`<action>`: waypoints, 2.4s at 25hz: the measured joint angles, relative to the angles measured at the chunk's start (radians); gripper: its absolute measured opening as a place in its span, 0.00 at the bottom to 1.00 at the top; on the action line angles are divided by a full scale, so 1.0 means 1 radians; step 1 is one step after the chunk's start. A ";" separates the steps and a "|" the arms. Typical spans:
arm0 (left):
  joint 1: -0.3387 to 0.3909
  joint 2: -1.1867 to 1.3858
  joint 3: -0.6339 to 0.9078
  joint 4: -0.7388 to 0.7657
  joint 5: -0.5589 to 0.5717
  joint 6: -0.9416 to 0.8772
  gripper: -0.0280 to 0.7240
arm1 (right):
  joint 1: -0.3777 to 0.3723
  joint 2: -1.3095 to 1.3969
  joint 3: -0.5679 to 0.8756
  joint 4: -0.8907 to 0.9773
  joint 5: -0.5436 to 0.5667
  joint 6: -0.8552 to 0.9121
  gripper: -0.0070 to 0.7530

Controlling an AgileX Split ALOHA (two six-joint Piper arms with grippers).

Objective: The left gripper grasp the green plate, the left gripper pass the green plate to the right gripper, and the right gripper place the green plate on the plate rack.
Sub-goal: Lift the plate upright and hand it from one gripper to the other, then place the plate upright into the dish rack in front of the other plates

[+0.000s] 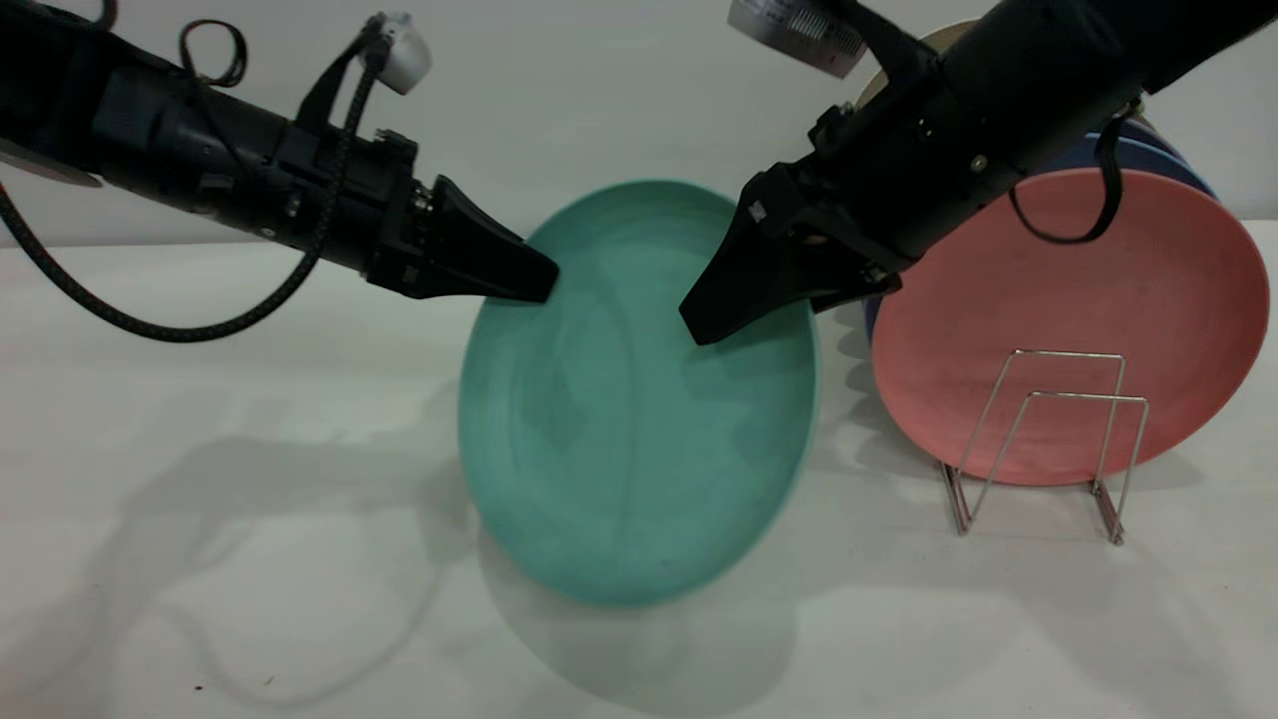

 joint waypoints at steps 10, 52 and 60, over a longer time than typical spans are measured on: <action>-0.015 0.000 0.001 -0.008 0.003 -0.001 0.09 | -0.003 0.013 0.000 0.014 -0.022 -0.012 0.23; 0.217 -0.081 0.002 0.021 0.190 -0.267 0.74 | -0.050 -0.359 -0.008 -0.456 -0.045 -0.486 0.18; 0.217 -0.081 0.002 0.021 0.197 -0.289 0.74 | -0.126 -0.404 -0.001 -0.668 -0.025 -0.452 0.18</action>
